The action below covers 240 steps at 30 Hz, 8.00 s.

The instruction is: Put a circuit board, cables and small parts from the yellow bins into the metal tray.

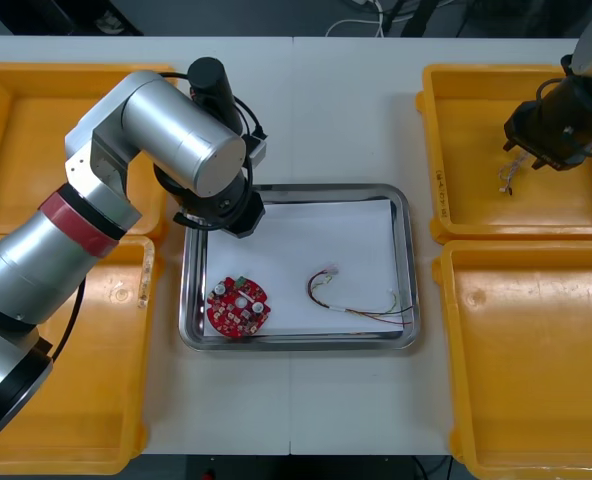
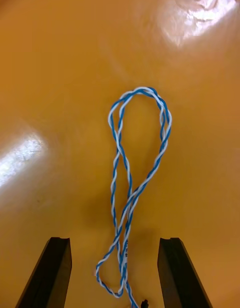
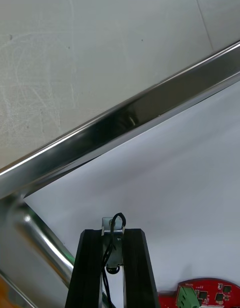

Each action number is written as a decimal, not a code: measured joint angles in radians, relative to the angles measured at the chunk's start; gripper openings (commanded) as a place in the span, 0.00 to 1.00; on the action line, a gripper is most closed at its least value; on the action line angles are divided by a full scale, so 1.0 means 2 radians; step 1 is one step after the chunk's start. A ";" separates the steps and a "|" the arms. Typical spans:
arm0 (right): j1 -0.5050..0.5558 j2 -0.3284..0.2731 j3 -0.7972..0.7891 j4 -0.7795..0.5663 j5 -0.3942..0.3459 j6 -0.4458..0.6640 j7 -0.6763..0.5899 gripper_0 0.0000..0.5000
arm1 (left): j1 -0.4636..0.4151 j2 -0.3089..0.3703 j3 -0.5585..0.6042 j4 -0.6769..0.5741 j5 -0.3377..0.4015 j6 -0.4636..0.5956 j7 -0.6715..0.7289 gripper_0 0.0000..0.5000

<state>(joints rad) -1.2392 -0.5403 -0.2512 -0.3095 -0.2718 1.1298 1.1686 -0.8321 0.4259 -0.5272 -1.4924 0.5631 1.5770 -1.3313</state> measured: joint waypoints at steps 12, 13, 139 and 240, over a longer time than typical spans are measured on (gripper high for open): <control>0.000 0.005 0.000 0.002 -0.009 -0.007 -0.008 1.00 | 0.003 0.000 -0.018 0.003 0.001 -0.004 0.000 0.01; 0.000 0.005 0.000 0.002 -0.009 -0.007 -0.008 1.00 | 0.004 0.000 -0.018 0.003 0.001 -0.005 0.000 0.02; 0.225 0.004 0.163 -0.829 -0.202 0.393 0.120 0.00 | -0.054 0.071 0.211 0.323 -0.019 -0.227 -0.197 1.00; 0.267 0.046 0.434 -0.683 -0.109 0.149 0.594 0.47 | 0.011 0.073 0.277 -0.067 -0.053 0.167 -0.197 0.00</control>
<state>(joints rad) -0.7053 -0.4491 0.6163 -1.6760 -0.4893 1.4280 2.3564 -0.8105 0.5711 0.0270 -1.6263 0.4563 1.9104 -1.7244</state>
